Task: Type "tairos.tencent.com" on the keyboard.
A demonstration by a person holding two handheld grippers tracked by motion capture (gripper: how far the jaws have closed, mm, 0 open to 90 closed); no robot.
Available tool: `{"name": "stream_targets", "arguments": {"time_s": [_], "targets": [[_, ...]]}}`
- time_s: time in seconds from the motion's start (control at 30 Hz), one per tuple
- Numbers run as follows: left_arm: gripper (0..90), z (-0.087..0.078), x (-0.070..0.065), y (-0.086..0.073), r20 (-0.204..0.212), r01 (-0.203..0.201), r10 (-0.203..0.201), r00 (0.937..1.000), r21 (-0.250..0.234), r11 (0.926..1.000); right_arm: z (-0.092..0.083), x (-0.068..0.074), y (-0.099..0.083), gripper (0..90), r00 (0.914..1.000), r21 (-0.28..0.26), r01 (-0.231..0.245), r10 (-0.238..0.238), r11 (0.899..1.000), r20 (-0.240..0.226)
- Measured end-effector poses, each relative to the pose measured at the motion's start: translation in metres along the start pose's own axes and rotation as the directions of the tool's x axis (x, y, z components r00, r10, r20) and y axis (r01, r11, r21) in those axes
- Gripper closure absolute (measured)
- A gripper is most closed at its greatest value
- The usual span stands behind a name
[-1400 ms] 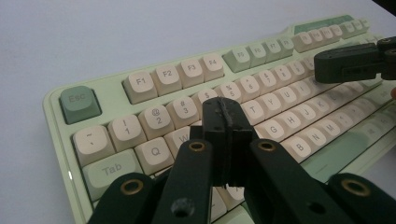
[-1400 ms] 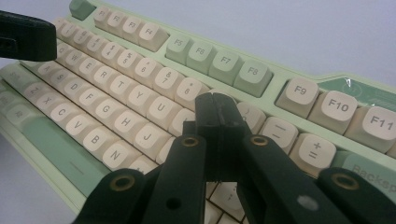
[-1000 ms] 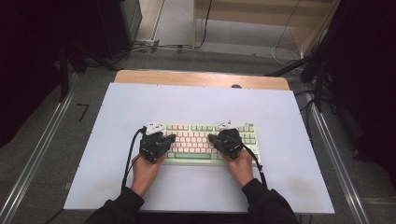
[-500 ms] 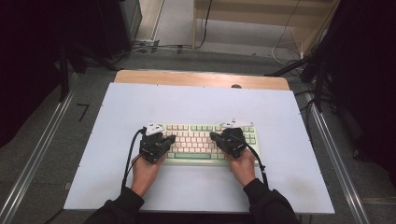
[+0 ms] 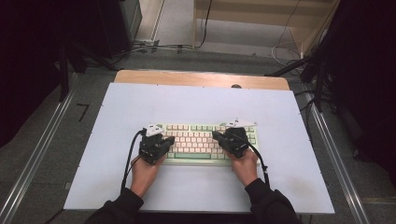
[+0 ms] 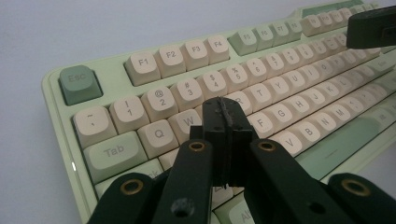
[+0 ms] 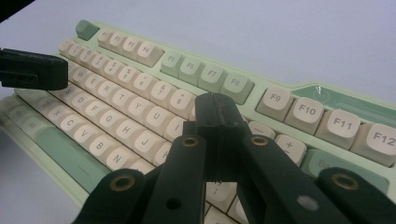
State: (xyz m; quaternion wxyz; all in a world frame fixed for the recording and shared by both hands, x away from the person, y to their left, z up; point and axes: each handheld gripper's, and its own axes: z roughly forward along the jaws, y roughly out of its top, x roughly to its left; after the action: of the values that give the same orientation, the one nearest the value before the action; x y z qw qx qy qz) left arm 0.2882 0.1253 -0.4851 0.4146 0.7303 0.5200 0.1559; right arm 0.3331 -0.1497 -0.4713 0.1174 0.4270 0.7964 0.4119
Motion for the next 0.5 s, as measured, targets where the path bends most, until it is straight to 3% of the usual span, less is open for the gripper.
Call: {"name": "stream_targets", "arguments": {"time_s": [0.5], "targets": [[90.0,0.0025,0.0012,-0.0023,0.001,-0.002,0.002,1.0000,0.023,0.9997,-0.0019,-0.0014,0.0004,87.3,1.0000,-0.006,-0.002,0.002,1.000,0.000]]}}
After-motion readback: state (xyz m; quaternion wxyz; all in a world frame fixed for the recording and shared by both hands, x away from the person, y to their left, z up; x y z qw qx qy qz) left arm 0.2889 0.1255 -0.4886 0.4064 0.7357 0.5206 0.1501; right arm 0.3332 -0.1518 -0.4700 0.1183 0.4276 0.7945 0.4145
